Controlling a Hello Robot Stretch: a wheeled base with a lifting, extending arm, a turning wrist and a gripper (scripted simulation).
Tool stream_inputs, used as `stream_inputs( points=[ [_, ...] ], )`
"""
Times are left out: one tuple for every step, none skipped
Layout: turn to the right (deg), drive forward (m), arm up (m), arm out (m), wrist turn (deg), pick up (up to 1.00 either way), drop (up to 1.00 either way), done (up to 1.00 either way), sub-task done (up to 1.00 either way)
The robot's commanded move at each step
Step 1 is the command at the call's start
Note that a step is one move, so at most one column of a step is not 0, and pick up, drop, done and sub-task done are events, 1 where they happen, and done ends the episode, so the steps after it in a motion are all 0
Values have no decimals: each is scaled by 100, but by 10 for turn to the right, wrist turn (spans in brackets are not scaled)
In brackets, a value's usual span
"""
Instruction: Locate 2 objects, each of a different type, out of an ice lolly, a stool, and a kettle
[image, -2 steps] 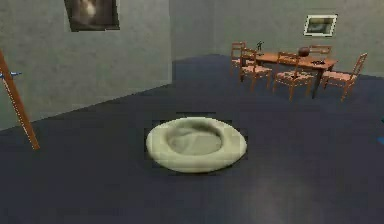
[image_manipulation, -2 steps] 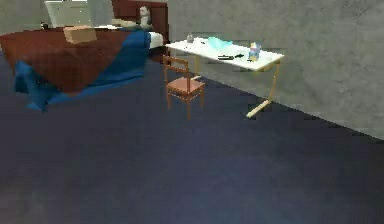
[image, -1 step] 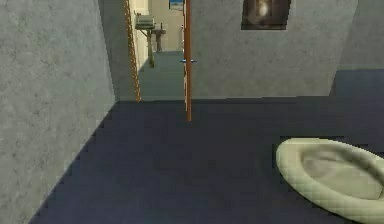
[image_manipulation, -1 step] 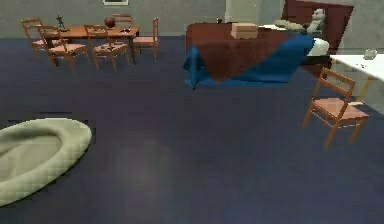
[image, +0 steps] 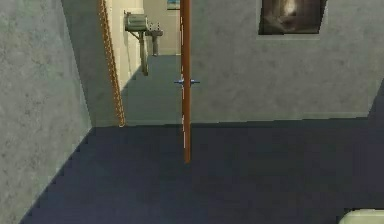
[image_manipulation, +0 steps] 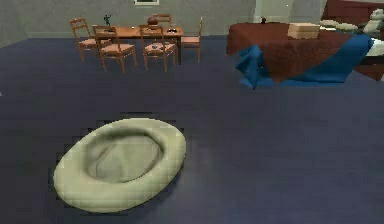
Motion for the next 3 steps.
stream_inputs(
  points=[
    [-270,0,0,0,0,0,0,0,0],
    [0,5,0,0,0,0,0,0,0],
    [60,0,0,0,0,0,0,0,0]
  ],
)
